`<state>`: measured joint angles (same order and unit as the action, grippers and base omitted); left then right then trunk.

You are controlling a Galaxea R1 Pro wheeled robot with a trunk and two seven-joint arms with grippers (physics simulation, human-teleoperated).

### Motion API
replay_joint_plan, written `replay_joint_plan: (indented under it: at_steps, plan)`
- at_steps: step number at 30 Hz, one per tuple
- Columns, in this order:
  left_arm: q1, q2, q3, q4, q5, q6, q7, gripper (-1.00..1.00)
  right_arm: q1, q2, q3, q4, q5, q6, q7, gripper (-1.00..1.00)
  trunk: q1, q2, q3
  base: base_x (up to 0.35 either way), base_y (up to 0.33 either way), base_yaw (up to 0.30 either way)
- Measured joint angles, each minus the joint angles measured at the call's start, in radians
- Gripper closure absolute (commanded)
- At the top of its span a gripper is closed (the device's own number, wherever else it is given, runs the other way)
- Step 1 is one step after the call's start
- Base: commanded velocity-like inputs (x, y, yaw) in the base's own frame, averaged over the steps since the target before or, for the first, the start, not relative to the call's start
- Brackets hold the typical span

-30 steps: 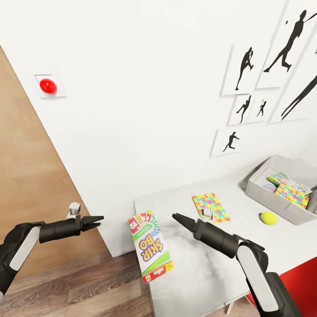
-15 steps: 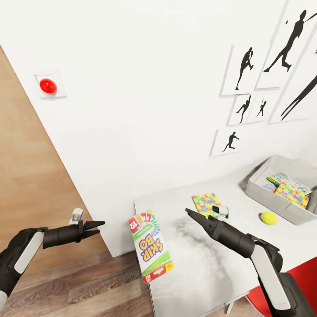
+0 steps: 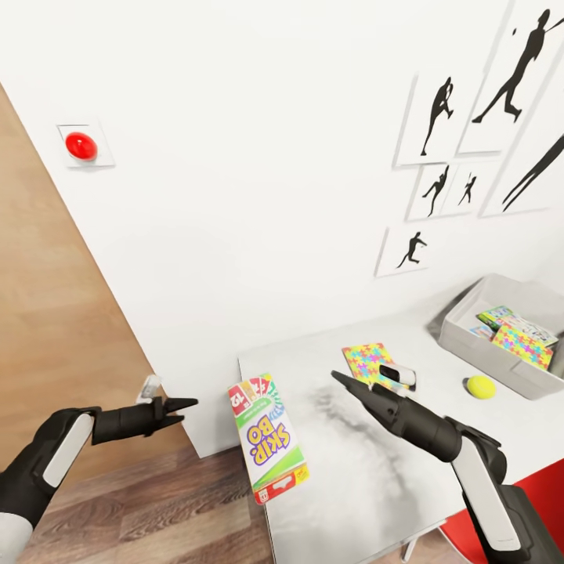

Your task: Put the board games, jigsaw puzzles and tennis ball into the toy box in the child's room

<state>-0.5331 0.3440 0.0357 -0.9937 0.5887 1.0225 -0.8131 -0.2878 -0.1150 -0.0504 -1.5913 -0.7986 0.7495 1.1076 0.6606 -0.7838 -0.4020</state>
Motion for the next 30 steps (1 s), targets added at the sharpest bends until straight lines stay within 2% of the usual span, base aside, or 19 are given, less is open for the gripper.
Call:
replay_joint_plan:
  at_steps: [4,8,14,19,27,30]
  plan:
    - [0.0,-0.006,0.0,0.001,0.0,0.0,0.004,-1.0,0.0,-0.003,-0.002,-0.001,0.0,0.006,0.06,-1.0,0.015,-0.028,-0.013,0.0,0.0,0.0]
    - [0.0,-0.011,0.0,0.002,-0.001,-0.001,0.006,-1.0,0.0,-0.013,-0.032,-0.001,-0.003,0.038,0.106,-1.0,0.031,-0.056,-0.025,0.0,0.0,0.0]
    - [0.0,-0.022,0.0,0.002,-0.003,-0.003,0.007,-1.0,0.0,-0.016,-0.065,-0.001,-0.005,0.081,0.123,-1.0,0.054,-0.098,-0.044,0.0,0.0,0.0]
    - [0.0,-0.034,0.0,0.003,-0.005,-0.004,0.007,-1.0,0.0,-0.016,-0.071,-0.001,-0.005,0.087,0.126,-1.0,0.073,-0.133,-0.06,0.0,0.0,0.0]
    - [0.0,-0.038,0.0,0.005,-0.009,-0.008,0.005,-1.0,0.0,-0.017,-0.072,-0.001,-0.004,0.084,0.128,-1.0,0.104,-0.189,-0.085,0.0,0.0,0.0]
    - [0.0,-0.039,0.0,0.006,-0.009,-0.031,0.004,-1.0,0.0,-0.017,-0.072,-0.001,-0.004,0.083,0.129,-1.0,0.115,-0.21,-0.094,0.0,0.0,0.0]
